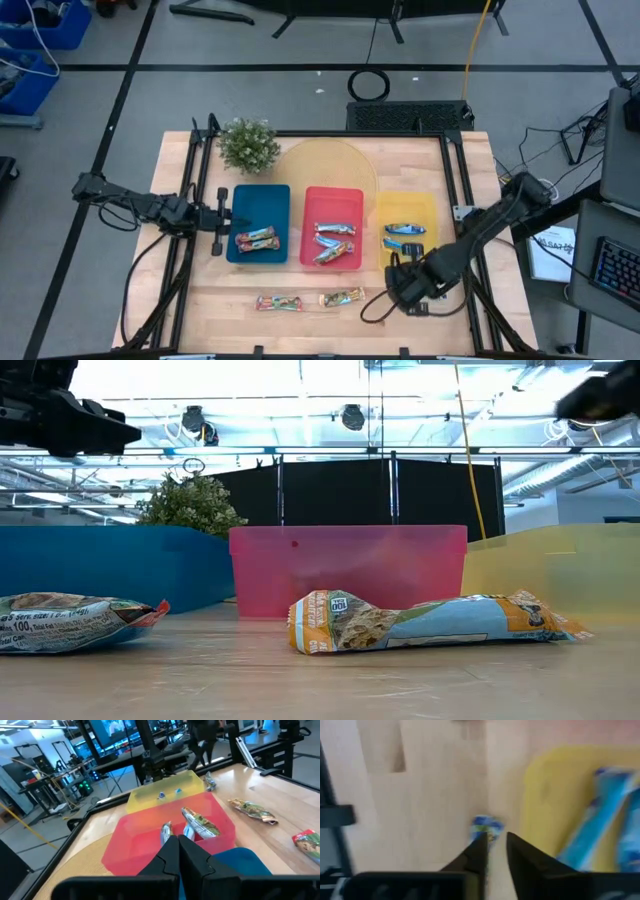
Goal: Pick and place Granola Bars by type
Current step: Put the blue granola bar into the yellow bin
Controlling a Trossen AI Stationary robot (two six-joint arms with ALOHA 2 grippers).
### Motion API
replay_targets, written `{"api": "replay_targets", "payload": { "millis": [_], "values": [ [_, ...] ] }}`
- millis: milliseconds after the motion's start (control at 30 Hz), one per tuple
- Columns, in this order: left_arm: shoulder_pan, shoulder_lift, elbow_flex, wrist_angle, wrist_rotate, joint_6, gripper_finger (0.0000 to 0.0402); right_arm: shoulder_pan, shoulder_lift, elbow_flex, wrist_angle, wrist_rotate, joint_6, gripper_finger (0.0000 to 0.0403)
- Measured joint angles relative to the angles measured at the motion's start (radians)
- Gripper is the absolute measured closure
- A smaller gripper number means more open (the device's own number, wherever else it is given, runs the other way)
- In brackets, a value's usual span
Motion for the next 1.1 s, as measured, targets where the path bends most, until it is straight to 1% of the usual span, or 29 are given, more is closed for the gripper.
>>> {"api": "replay_targets", "payload": {
  "millis": [100, 233, 333, 400, 500, 567, 667, 833, 1033, 1100],
  "values": [
    [0.0, 0.0, 0.0, 0.002, -0.001, 0.0, 0.0392, 0.039, 0.043, 0.0, -0.01, -0.044, 0.029, 0.0288],
    [0.0, 0.0, 0.0, 0.002, -0.001, -0.001, 0.0377, 0.094, 0.092, 0.0, -0.035, -0.042, 0.028, 0.0234],
    [0.0, 0.0, 0.0, 0.002, -0.001, -0.002, 0.0377, 0.121, 0.101, -0.006, -0.032, -0.036, 0.074, 0.0204],
    [0.0, 0.0, 0.0, 0.0, -0.001, -0.002, 0.0384, 0.138, 0.1, -0.02, -0.025, -0.016, 0.11, 0.0189],
    [0.0, 0.0, 0.0, -0.002, -0.001, -0.002, 0.0396, 0.161, 0.1, -0.046, -0.007, -0.015, 0.128, 0.0172],
    [0.0, 0.0, 0.0, -0.002, -0.001, -0.002, 0.0395, 0.17, 0.099, -0.072, 0.028, -0.018, 0.127, 0.0166],
    [0.0, 0.0, 0.0, -0.002, -0.001, -0.008, 0.0381, 0.178, 0.1, -0.109, 0.059, -0.029, 0.129, 0.0164],
    [0.0, 0.0, 0.0, -0.001, -0.003, -0.008, 0.037, 0.179, 0.1, -0.176, 0.086, -0.043, 0.16, 0.0172],
    [0.0, 0.0, 0.0, -0.001, -0.003, -0.011, 0.0385, 0.178, 0.1, -0.263, 0.154, -0.047, 0.173, 0.0183],
    [0.0, 0.0, 0.0, -0.001, -0.003, -0.014, 0.0394, 0.178, 0.099, -0.294, 0.203, -0.073, 0.175, 0.019]
  ]
}}
